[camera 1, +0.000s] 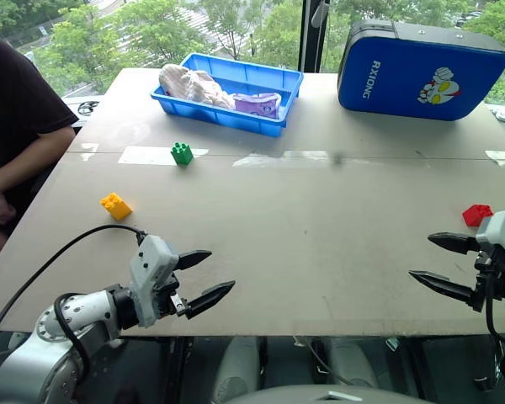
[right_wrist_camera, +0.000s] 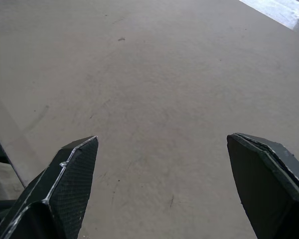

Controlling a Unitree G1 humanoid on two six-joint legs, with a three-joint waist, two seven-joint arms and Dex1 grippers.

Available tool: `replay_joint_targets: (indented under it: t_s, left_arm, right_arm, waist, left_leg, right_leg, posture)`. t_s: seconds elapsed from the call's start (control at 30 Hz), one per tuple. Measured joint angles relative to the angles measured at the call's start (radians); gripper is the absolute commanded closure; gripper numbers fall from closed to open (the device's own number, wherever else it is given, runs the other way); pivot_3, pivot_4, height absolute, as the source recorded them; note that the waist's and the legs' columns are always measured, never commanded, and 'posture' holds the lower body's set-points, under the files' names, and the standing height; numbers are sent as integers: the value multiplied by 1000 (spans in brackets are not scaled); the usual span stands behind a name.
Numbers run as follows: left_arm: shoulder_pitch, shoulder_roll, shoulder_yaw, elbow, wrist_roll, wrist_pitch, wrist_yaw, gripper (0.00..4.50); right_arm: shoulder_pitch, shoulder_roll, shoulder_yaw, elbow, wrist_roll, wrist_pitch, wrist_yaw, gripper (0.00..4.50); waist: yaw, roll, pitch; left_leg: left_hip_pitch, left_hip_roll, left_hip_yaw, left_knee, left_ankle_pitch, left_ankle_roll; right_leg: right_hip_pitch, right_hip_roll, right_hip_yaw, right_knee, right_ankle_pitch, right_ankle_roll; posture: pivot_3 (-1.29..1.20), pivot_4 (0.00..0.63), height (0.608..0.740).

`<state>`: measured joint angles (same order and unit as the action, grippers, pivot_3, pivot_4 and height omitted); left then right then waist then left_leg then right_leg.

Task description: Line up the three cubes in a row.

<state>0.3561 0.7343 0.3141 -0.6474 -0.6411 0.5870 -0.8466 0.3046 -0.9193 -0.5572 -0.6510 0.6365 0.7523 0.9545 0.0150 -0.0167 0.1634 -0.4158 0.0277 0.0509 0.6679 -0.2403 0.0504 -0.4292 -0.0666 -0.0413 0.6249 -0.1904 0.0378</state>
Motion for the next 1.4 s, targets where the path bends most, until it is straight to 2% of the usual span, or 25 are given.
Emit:
replay_joint_targets:
  t_s: [0.1,0.17,0.2,0.3,0.37,0.43,0.53,0.6,0.67,0.77,0.93,1.2,1.4]
  left_arm:
    - [-23,-2,-4,1,-12,20,18,67]
    - [-175,-68,-19,3,-65,90,127,67]
    - [-196,-74,-25,3,-72,98,143,67]
    - [-308,-114,-82,1,-113,177,240,67]
    - [-395,-138,-125,3,-131,215,279,67]
    - [-485,-137,-175,0,-145,224,277,67]
    - [-605,-103,-295,-3,-130,211,180,67]
    - [-651,-93,-353,-2,-119,199,129,67]
    - [-698,-102,-397,21,-95,187,107,67]
    - [-792,-154,-443,83,-84,155,68,67]
    - [-808,-178,-459,147,-64,98,10,67]
    - [-798,-200,-472,172,-36,40,-26,67]
    - [-781,-203,-473,172,-28,36,-30,67]
  right_arm:
    - [-2,9,2,3,-4,-4,-14,237]
    - [-65,39,51,22,-48,-16,-97,237]
    - [-77,40,56,25,-55,-15,-111,237]
    - [-168,-23,94,45,-105,101,-227,237]
    - [-294,-67,124,74,-94,238,-285,237]
    - [-483,-73,161,126,-66,385,-345,237]
    - [-722,-54,232,324,-121,530,-474,237]
    - [-798,-61,269,459,-166,578,-519,237]
    - [-829,-99,359,568,-200,577,-511,237]
    - [-980,-93,489,837,-273,549,-501,237]
    - [-1125,-88,584,1132,-368,457,-457,237]
    - [-1146,-86,639,1277,-418,397,-343,237]
    - [-1152,-86,670,1303,-451,375,-263,237]
  waist:
    - [0,0,0]
    - [5,0,0]
    - [4,0,0]
    - [-1,0,0]
    - [-3,-1,0]
    - [-3,-2,0]
    - [1,-2,1]
    - [5,-2,1]
    - [7,-2,1]
    - [-3,-1,1]
    - [-10,-1,2]
    - [-7,-1,1]
    - [-6,0,2]
  left_leg:
    - [1,0,0,0,-1,-1]
    - [0,0,-2,2,-2,-4]
    - [0,-1,-2,2,-2,-4]
    - [0,-3,1,2,0,1]
    - [0,-3,1,2,0,1]
    - [1,-4,1,2,0,1]
    - [-1,-5,0,1,0,1]
    - [-2,-5,0,1,0,1]
    - [-3,-6,0,1,-1,2]
    - [-3,-7,3,2,-2,5]
    - [-1,-6,6,1,-2,5]
    - [-1,-6,7,1,-2,5]
    - [0,-5,7,1,-2,5]
  right_leg:
    - [0,-1,0,0,0,0]
    - [1,0,-1,0,0,0]
    - [1,0,-1,0,0,0]
    - [1,-2,2,1,0,0]
    - [1,0,3,1,1,0]
    - [1,3,3,1,2,-3]
    - [0,4,3,0,3,-4]
    - [0,3,3,0,3,-5]
    - [0,3,3,-1,2,-4]
    - [0,3,8,-2,3,-4]
    - [0,5,11,-2,2,-3]
    - [0,5,12,-1,2,-2]
    - [-1,5,12,0,2,-2]
  posture:
    - [0,150,740]
    - [0,150,740]
    - [0,150,740]
    - [0,150,740]
    - [0,150,740]
    - [0,150,740]
    - [0,150,740]
    - [0,150,740]
    - [0,150,740]
    - [0,150,740]
    - [0,150,740]
    - [0,150,740]
    - [0,150,740]
